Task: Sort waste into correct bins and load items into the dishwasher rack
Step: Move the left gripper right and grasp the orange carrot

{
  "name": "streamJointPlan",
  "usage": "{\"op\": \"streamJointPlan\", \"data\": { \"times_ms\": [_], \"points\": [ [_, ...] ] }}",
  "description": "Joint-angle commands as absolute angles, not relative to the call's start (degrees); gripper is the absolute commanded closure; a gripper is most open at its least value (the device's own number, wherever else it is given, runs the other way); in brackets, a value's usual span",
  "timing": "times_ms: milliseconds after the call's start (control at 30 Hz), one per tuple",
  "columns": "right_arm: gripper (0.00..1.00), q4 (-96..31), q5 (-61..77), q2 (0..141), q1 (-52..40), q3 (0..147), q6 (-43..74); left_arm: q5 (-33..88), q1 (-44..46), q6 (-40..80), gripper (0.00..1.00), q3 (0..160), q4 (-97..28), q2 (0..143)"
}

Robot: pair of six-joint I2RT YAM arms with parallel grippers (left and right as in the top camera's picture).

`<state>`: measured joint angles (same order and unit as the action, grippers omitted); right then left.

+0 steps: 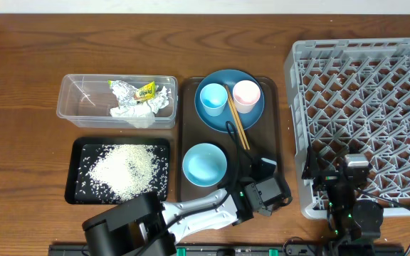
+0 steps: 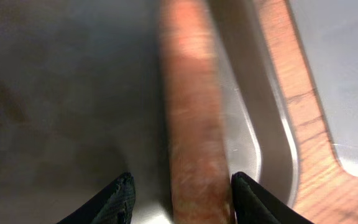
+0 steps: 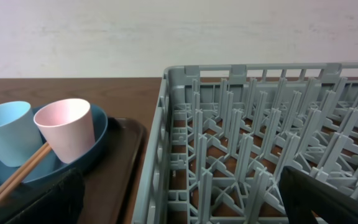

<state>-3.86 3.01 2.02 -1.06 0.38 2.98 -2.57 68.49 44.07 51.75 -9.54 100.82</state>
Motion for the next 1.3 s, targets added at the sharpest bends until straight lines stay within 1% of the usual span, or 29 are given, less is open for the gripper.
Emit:
{"op": "streamJointPlan", "data": {
  "times_ms": [0,133,167,233,267,500,767,867,1067,1133,1167,1267],
  "points": [
    [0.01,-4.08,3.05,2.00,-0.99,0.32,2.72,-5.65,68.55,42.04,0.48,51.99,-11.60,101.14],
    [0.01,-4.08,3.05,2.00,-0.99,0.32,2.72,-6.15,68.55,40.95,0.56,52.01,-11.92,100.92],
    [0.01,-4.08,3.05,2.00,-0.99,0.32,2.72,-6.28,68.55,40.95,0.61,52.01,-11.81,100.92],
    [0.01,-4.08,3.05,2.00,-0.99,0.32,2.72,-6.31,68.55,40.95,0.75,52.01,-11.70,100.92],
    [0.01,-4.08,3.05,2.00,-0.99,0.32,2.72,-6.28,68.55,40.95,0.77,52.01,-11.70,100.92],
    [0.01,-4.08,3.05,2.00,-0.99,0.32,2.72,-5.58,68.60,40.95,0.80,52.05,-11.99,98.91],
    [0.01,-4.08,3.05,2.04,-0.99,0.32,2.72,-7.07,68.47,40.95,0.81,52.05,-15.66,85.71],
    [0.01,-4.08,3.05,2.04,-0.99,0.32,2.72,-12.16,68.42,40.95,0.81,52.05,-20.36,80.03],
    [0.01,-4.08,3.05,2.04,-0.99,0.32,2.72,-25.19,66.96,41.76,0.81,52.05,-35.68,70.67],
    [0.01,-4.08,3.05,2.04,-0.99,0.32,2.72,-26.70,64.62,44.91,0.81,52.05,-41.82,68.40],
    [0.01,-4.08,3.05,2.04,-0.99,0.32,2.72,-26.79,63.20,46.15,0.84,52.05,-44.51,67.53],
    [0.01,-4.05,3.05,2.04,-0.99,0.32,2.72,-26.79,57.60,49.25,0.85,51.99,-52.42,65.52]
  ]
}}
